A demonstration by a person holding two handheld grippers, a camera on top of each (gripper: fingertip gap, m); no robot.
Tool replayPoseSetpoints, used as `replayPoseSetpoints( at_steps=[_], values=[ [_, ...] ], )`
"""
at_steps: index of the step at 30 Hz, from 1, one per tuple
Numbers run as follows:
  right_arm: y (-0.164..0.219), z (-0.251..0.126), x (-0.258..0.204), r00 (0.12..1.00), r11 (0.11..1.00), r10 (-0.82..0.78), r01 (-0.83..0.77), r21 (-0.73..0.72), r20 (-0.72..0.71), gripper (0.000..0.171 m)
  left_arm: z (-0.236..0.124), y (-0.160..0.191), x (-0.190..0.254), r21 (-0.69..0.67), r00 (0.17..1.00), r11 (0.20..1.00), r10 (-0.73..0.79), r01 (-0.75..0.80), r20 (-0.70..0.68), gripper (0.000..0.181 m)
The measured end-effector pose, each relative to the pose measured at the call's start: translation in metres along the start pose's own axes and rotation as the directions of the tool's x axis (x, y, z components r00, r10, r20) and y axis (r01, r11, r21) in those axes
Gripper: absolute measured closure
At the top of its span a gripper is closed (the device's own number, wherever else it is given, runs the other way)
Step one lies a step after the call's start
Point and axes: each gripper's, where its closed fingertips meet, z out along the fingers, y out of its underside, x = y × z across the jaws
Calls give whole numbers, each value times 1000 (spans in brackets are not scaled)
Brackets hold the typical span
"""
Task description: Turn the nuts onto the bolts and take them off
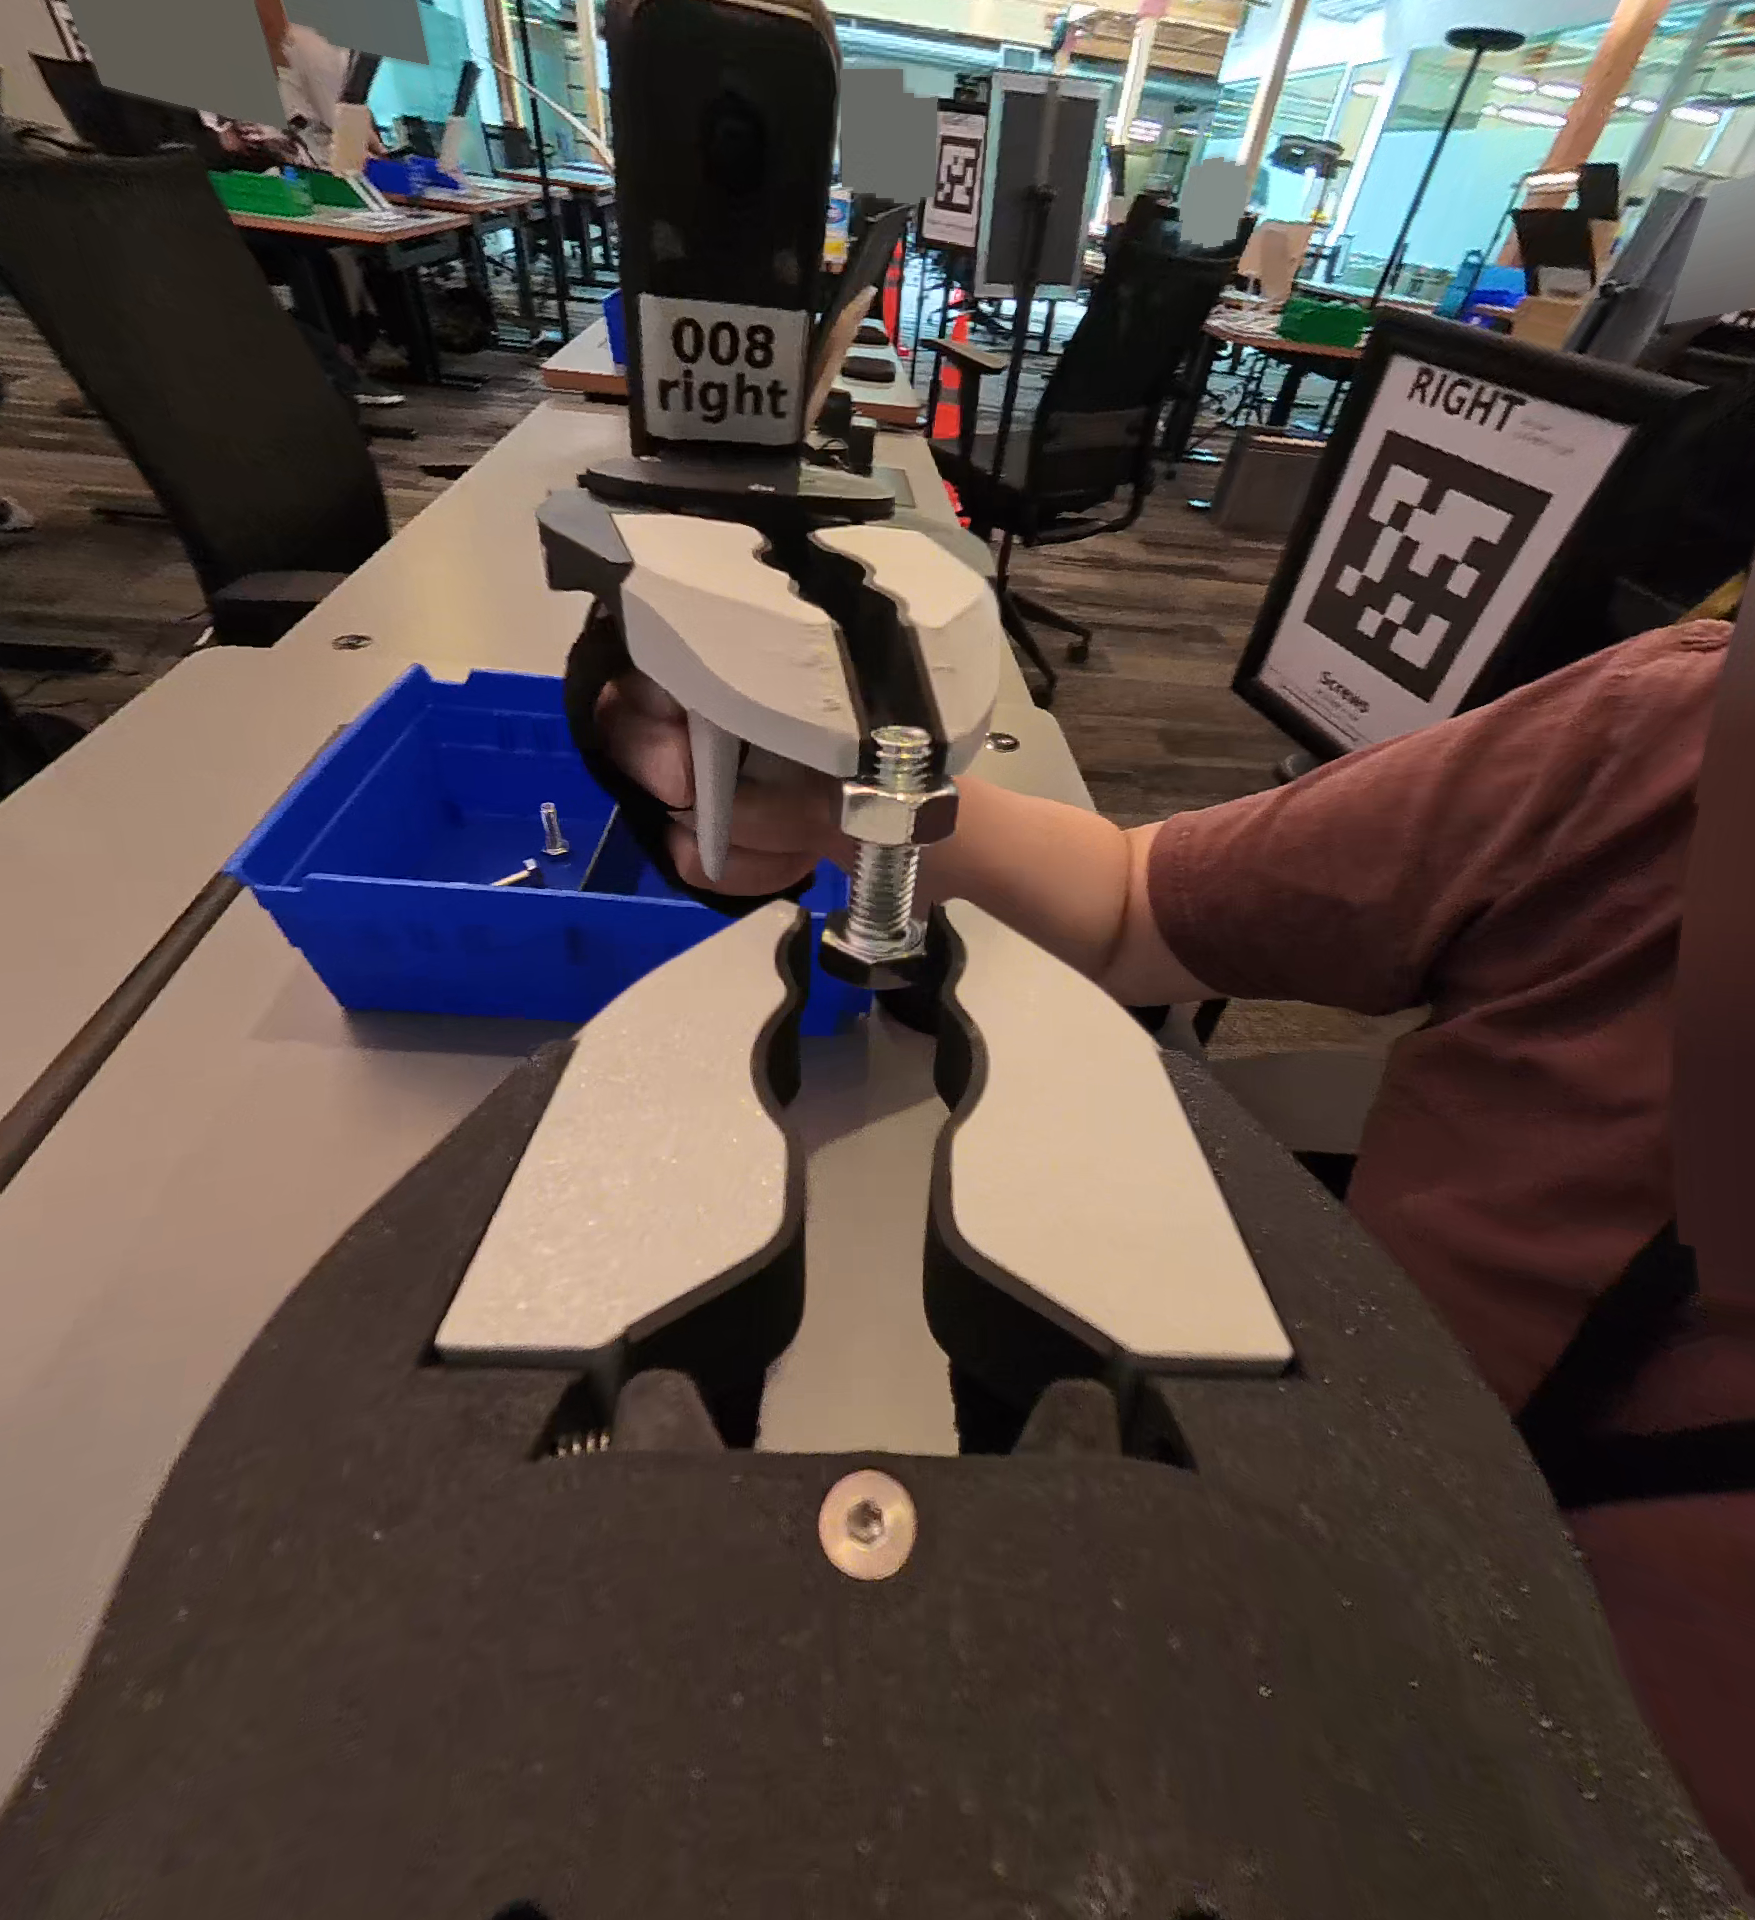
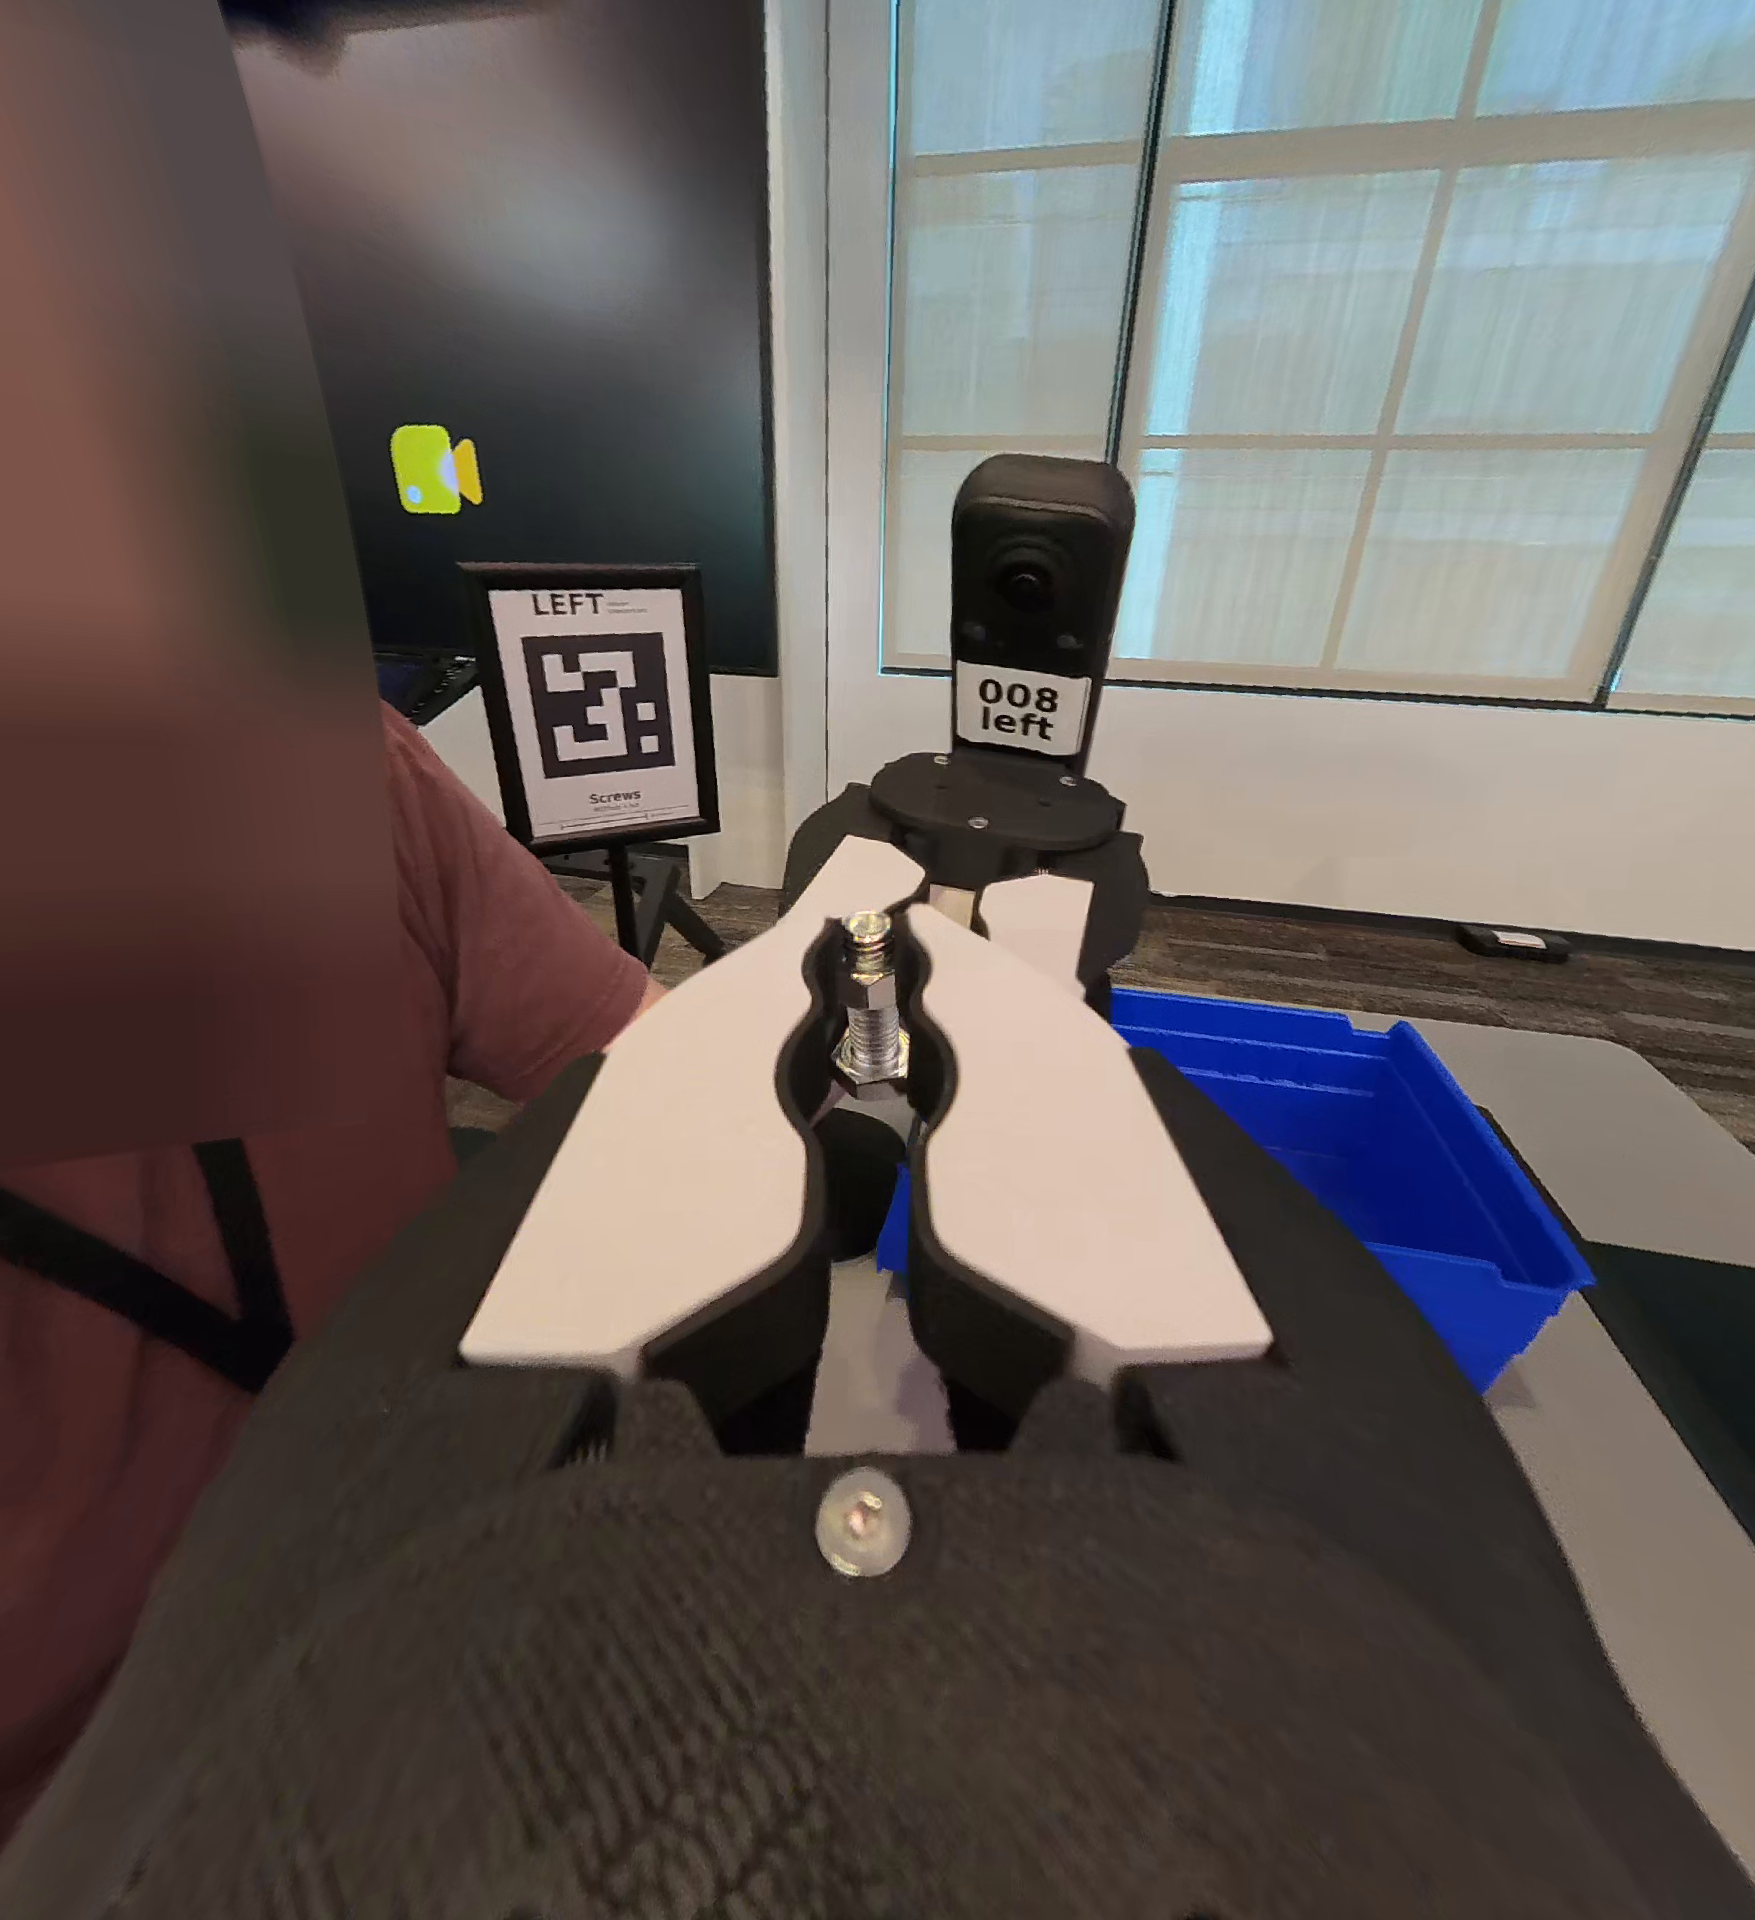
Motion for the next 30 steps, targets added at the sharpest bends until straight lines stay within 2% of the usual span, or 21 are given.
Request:
replayPoseSetpoints(
  at_steps=[5, 14, 15, 17, 23, 25, 30],
  values=[
    [1, 1, -4, 1000, 1000, -4, 4, -4, 24, 161, 4, 3, 6, -24, 999, 999, 26, -27, -24, 160],
    [0, -1, 0, 999, 999, 32, -32, 16, 27, 161, 8, 7, 0, -53, 996, 996, 76, -74, 39, 163],
    [-1, -2, 3, 999, 999, 33, -34, 21, 11, 159, 8, 6, -2, -53, 996, 996, 72, -69, 51, 163],
    [-4, -4, 11, 998, 999, 29, -27, 32, -53, 133, 6, 5, -7, -50, 995, 997, 60, -56, 81, 163],
    [1, -13, 35, 949, 993, -44, 8, -117, -311, 130, -2, 5, -35, -69, 958, 996, 76, -59, 277, 163],
    [2, -11, 42, 922, 993, -43, -5, -122, -385, 130, -3, 2, -40, -61, 943, 996, 83, -67, 322, 163],
    [5, -2, 41, 918, 993, -27, -22, -119, -396, 131, -3, -1, -40, -55, 926, 994, 107, -93, 362, 163]
  ],
)
